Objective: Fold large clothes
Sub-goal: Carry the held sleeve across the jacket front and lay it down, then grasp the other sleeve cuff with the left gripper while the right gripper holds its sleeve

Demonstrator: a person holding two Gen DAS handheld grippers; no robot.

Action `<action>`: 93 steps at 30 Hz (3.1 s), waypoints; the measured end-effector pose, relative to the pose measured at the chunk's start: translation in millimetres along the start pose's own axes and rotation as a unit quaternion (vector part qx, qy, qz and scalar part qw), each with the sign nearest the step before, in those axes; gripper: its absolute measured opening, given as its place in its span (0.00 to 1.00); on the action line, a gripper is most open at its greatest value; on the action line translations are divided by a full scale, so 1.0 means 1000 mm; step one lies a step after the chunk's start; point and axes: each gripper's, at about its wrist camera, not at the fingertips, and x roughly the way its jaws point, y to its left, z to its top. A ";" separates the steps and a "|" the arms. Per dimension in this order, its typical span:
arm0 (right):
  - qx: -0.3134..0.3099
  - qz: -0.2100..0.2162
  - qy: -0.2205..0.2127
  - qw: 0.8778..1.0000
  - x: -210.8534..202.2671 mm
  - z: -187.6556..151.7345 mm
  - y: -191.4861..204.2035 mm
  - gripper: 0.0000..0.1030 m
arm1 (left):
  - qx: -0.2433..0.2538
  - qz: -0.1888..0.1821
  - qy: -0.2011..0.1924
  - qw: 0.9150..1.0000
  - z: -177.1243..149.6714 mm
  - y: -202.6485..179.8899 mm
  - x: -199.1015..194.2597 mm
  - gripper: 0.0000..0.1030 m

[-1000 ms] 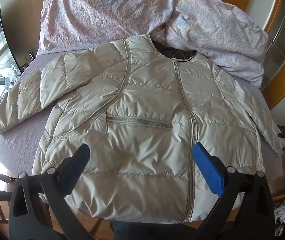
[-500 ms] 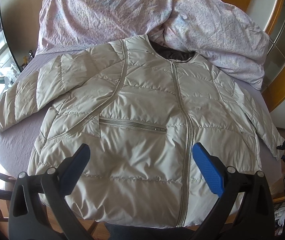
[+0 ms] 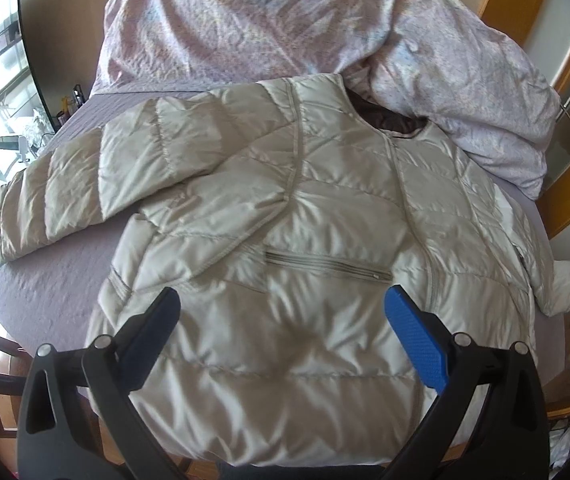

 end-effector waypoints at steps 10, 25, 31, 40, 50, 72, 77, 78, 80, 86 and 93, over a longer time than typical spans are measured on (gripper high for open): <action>-0.134 0.125 0.019 0.983 -0.023 -0.044 0.181 0.14 | -0.011 0.011 -0.005 1.000 0.010 0.043 0.001 0.98; -0.288 0.166 0.129 0.934 0.011 -0.192 0.367 0.14 | -0.058 0.042 -0.009 0.997 0.014 0.120 -0.004 0.98; -0.309 0.160 0.145 0.926 0.024 -0.221 0.406 0.14 | -0.071 0.055 -0.009 0.996 0.017 0.145 -0.005 0.98; -0.346 0.156 0.180 0.907 0.034 -0.244 0.428 0.44 | -0.081 0.065 -0.008 0.995 0.024 0.168 -0.001 0.98; -0.286 0.190 0.129 0.930 0.015 -0.206 0.413 0.42 | -0.096 0.086 -0.004 0.992 0.035 0.192 0.010 0.98; -0.374 0.077 0.139 0.914 0.065 -0.263 0.436 0.34 | -0.234 0.143 0.000 0.962 0.036 0.339 0.011 0.98; -0.368 0.088 0.147 0.914 0.068 -0.265 0.442 0.34 | -0.270 0.125 0.008 0.955 0.036 0.373 0.018 0.98; -0.367 0.089 0.147 0.914 0.068 -0.266 0.440 0.34 | -0.278 0.122 0.011 0.953 0.036 0.380 0.021 0.98; -0.365 0.090 0.148 0.915 0.066 -0.260 0.433 0.34 | -0.286 0.116 0.014 0.951 0.035 0.386 0.024 0.98; -0.367 0.086 0.146 0.915 0.063 -0.263 0.432 0.34 | -0.307 0.095 0.022 0.947 0.030 0.395 0.035 0.98; -0.367 0.086 0.144 0.915 0.063 -0.263 0.432 0.34 | -0.332 0.079 0.024 0.940 0.022 0.399 0.040 0.83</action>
